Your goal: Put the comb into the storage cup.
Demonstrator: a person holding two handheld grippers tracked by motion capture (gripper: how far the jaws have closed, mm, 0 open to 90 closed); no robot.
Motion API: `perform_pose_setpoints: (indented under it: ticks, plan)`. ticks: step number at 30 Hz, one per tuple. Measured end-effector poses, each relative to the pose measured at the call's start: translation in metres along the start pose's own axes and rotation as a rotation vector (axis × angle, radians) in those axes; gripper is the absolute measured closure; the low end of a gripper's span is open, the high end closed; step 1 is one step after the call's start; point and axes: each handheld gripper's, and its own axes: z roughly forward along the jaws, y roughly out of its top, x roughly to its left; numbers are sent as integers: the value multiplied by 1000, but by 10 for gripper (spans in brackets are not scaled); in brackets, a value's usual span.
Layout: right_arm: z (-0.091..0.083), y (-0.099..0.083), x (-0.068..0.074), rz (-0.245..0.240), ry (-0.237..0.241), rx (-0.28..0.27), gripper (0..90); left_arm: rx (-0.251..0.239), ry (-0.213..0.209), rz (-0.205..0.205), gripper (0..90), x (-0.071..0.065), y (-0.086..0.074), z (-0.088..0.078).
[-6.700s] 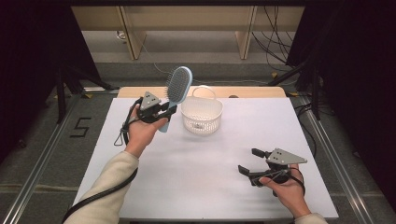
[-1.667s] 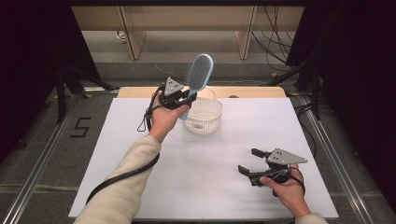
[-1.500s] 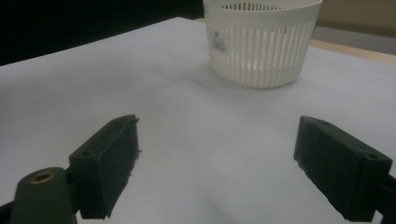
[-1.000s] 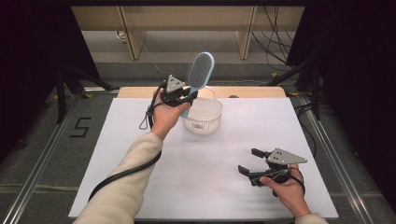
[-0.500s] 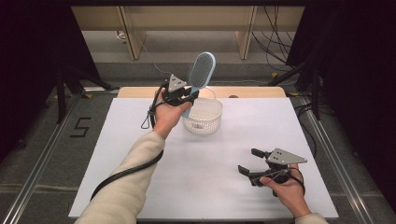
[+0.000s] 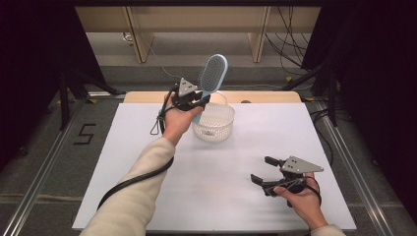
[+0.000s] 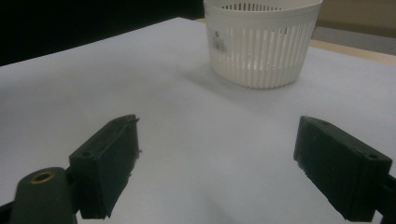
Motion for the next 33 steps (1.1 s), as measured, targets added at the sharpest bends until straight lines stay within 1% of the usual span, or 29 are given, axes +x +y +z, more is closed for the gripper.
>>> perform_pose_setpoints:
  ticks: [13, 23, 33]
  plan:
    - [0, 0, 0, -1, -1, 4, 149, -14, -2, 4, 696, -2, 2, 5]
    - [0, 0, 0, -1, -1, 4, 149, -14, -17, 13, 696, -5, 3, 10]
    - [0, 0, 0, -2, -1, 1, 149, -16, -16, 13, 696, -6, 3, 14]
